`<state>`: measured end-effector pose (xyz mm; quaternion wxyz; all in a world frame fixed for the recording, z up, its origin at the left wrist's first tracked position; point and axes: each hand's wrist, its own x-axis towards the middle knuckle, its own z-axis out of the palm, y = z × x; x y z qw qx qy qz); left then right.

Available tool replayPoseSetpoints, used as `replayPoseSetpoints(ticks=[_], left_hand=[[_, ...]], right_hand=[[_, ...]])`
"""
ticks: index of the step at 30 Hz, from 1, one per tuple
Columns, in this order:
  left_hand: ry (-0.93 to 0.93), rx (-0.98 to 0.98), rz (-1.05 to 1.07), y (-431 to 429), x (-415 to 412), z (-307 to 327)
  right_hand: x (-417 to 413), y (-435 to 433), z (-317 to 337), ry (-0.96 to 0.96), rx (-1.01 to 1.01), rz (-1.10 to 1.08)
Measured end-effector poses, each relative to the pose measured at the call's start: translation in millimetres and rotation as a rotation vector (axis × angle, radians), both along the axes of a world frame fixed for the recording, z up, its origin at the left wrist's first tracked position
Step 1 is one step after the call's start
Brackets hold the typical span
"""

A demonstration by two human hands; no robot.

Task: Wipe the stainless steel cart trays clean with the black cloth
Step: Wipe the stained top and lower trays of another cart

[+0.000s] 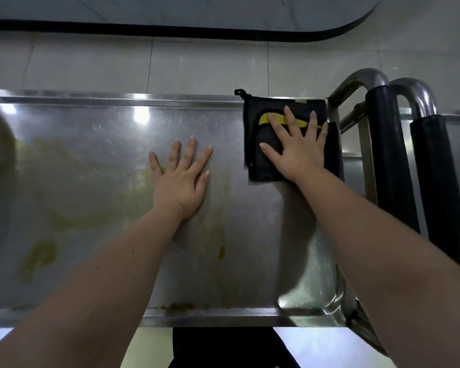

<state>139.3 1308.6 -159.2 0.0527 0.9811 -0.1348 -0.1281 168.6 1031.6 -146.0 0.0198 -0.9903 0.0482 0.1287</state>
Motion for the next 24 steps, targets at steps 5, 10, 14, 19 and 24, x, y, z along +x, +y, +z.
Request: replayPoseSetpoints(ticks=[5,10,14,19,24], left_hand=[[0.009,0.023,-0.007,-0.6,0.7,-0.8],[-0.008,0.012,-0.021,-1.4,0.8,0.6],[-0.013,-0.018,-0.030,-0.5,-1.3,0.2],[-0.038,-0.169,-0.088,23.3,-8.6,6.8],[-0.033,-0.093,-0.112,85.6,-43.9,9.5]], right_hand=[[-78.9,42.3,-1.8,0.008,0.029,0.036],[-156.9,85.1,-5.2,0.003,0.027,-0.015],[-183.7,109.1,-7.3,-0.015,0.025,-0.073],[-177.5,107.1,-7.8,-0.007,-0.014,-0.109],[-174.7,105.7,-5.2,-0.051,-0.020,-0.121]])
